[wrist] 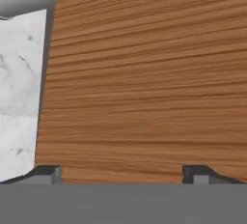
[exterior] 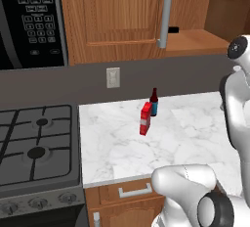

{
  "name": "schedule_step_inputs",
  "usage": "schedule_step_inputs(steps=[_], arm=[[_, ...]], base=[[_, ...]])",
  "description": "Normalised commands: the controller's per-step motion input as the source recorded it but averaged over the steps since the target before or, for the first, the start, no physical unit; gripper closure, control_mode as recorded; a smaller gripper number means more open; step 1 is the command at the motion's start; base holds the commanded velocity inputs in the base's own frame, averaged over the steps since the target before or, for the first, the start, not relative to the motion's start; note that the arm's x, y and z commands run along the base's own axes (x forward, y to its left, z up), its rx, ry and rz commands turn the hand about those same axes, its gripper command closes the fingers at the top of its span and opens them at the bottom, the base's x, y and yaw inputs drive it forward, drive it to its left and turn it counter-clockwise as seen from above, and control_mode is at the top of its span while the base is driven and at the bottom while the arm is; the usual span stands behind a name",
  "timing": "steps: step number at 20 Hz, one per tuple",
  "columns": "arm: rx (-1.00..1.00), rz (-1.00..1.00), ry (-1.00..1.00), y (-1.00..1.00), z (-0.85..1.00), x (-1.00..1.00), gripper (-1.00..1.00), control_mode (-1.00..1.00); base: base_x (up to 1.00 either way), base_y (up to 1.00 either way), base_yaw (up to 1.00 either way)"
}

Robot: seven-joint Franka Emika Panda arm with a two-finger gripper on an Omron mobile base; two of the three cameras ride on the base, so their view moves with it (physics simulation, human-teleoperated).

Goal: Pick the pan from the cabinet and place it on the stove. Then turn on the stove burner for the pan.

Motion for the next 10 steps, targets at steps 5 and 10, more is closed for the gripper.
schedule_step_inputs(steps=[5,10], arm=[[0.05,0.00,0.02,-0.74,-0.04,-0.04,-1.00,-1.00],[0.06,0.03,-0.21,-0.15,-0.02,-0.68,-1.00,-1.00]], base=[[0.00,0.00,0.00],[0.00,0.00,0.00]])
